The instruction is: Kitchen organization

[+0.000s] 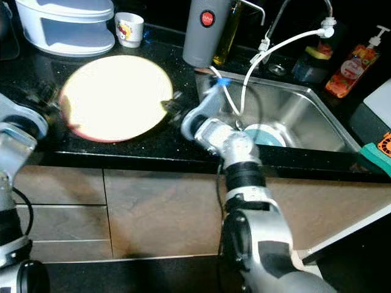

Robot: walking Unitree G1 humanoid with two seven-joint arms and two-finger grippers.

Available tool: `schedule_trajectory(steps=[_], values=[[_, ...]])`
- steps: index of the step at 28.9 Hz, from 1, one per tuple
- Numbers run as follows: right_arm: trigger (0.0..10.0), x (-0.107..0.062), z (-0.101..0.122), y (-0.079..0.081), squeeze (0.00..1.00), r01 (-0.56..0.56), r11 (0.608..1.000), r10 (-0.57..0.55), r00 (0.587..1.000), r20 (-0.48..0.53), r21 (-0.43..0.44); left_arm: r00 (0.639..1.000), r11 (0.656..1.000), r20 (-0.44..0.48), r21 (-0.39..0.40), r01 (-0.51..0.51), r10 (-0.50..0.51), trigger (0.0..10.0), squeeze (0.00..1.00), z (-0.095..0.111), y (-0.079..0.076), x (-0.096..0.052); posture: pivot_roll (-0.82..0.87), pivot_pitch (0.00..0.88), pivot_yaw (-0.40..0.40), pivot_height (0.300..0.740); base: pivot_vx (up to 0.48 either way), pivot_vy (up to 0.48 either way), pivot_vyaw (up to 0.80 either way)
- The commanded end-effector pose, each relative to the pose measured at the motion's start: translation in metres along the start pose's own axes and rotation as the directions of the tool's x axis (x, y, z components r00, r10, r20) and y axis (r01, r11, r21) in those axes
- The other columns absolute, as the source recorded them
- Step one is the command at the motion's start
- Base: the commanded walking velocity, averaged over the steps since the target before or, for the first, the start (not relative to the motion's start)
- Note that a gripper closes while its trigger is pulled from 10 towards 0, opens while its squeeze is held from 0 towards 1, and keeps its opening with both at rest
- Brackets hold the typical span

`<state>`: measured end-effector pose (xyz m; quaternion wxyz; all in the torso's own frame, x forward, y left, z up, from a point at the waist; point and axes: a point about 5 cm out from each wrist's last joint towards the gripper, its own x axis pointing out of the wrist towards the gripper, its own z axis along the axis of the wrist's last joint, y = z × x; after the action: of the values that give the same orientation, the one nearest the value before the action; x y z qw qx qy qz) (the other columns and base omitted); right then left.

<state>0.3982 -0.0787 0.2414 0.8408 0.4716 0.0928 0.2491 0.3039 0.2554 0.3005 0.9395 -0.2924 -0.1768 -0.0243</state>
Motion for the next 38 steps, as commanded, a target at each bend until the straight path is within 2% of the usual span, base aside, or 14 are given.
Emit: schedule_trajectory(steps=[1,5,8,9,13,14,16,17,20,21,25,26,34,38], values=[[0.0,-0.014,0.037,-0.015,0.00,0.089,0.995,-0.077,0.979,0.186,-0.054,0.951,0.966,0.189,-0.042,0.256,-0.244,10.0,0.00,0.046,-0.029,-0.004,0.16,0.009,-0.185,0.740,0.000,0.000,0.00],[0.0,-0.024,0.056,-0.025,0.00,0.164,0.983,-0.132,0.948,0.291,-0.087,0.907,0.936,0.257,-0.021,0.351,-0.334,10.0,0.00,0.068,-0.038,-0.007,0.16,0.004,-0.170,0.740,0.000,0.000,0.00],[0.0,-0.058,0.103,-0.047,0.00,0.277,0.961,-0.226,0.818,0.529,-0.017,0.884,0.915,0.245,0.048,0.400,-0.399,10.0,0.00,0.080,-0.046,-0.005,0.16,0.000,-0.129,0.740,0.000,0.000,0.00],[0.0,-0.075,0.121,-0.056,0.00,0.340,0.940,-0.264,0.746,0.611,-0.009,0.906,0.924,0.182,0.065,0.376,-0.382,10.0,0.00,0.069,-0.045,0.001,0.15,0.000,-0.114,0.740,0.000,0.000,0.00],[0.0,-0.096,0.138,-0.065,0.00,0.465,0.884,-0.303,0.651,0.696,-0.050,0.942,0.942,0.054,0.075,0.326,-0.330,10.0,0.00,0.036,-0.045,0.013,0.15,0.000,-0.098,0.740,0.000,0.000,0.00],[0.0,-0.105,0.142,-0.069,0.00,0.605,0.783,-0.313,0.581,0.752,-0.142,0.950,0.948,-0.016,0.051,0.313,-0.313,10.0,0.00,0.011,-0.048,0.019,0.14,0.000,-0.081,0.740,0.000,0.000,0.00],[0.0,-0.107,0.143,-0.069,0.00,0.644,0.746,-0.307,0.559,0.770,-0.170,0.949,0.949,-0.030,0.041,0.314,-0.313,10.0,0.00,0.005,-0.050,0.020,0.14,0.000,-0.081,0.740,0.000,0.000,0.00],[10.0,-0.106,0.140,-0.065,0.00,0.726,0.621,-0.280,0.558,0.781,-0.296,0.949,0.950,-0.063,0.027,0.311,-0.308,10.0,0.00,-0.005,-0.051,0.021,0.14,0.000,-0.066,0.740,0.000,0.000,0.00],[10.0,-0.098,0.128,-0.064,0.00,0.733,0.531,-0.234,0.609,0.758,-0.426,0.939,0.946,-0.121,-0.010,0.324,-0.323,10.0,0.00,-0.023,-0.056,0.021,0.13,0.000,-0.062,0.740,0.000,0.000,0.00],[10.0,-0.095,0.124,-0.059,1.00,0.713,0.516,-0.185,0.634,0.750,-0.475,0.929,0.940,-0.147,-0.026,0.339,-0.339,10.0,0.00,-0.032,-0.060,0.021,0.13,0.000,-0.055,0.740,0.000,0.000,0.00],[10.0,-0.099,0.131,-0.029,1.00,0.710,0.477,0.007,0.587,0.810,-0.518,0.911,0.930,-0.193,-0.044,0.364,-0.366,10.0,0.00,-0.046,-0.068,0.020,0.13,0.000,-0.050,0.740,0.000,0.000,0.00],[10.0,-0.102,0.136,-0.013,0.00,0.702,0.466,0.107,0.561,0.821,-0.540,0.906,0.927,-0.205,-0.034,0.373,-0.371,10.0,0.00,-0.051,-0.071,0.019,0.13,0.000,-0.050,0.740,0.000,0.000,0.00],[10.0,-0.113,0.140,0.047,0.00,0.723,0.328,0.406,0.473,0.782,-0.608,0.890,0.914,-0.234,0.016,0.406,-0.391,10.0,0.00,-0.069,-0.085,0.013,0.13,0.000,-0.055,0.740,0.000,0.000,0.00],[10.0,-0.109,0.119,0.051,0.00,0.676,0.322,0.416,0.528,0.740,-0.663,0.883,0.884,-0.236,0.143,0.445,-0.406,10.0,0.00,-0.074,-0.094,0.006,0.13,0.000,-0.063,0.740,0.000,0.000,0.00]])
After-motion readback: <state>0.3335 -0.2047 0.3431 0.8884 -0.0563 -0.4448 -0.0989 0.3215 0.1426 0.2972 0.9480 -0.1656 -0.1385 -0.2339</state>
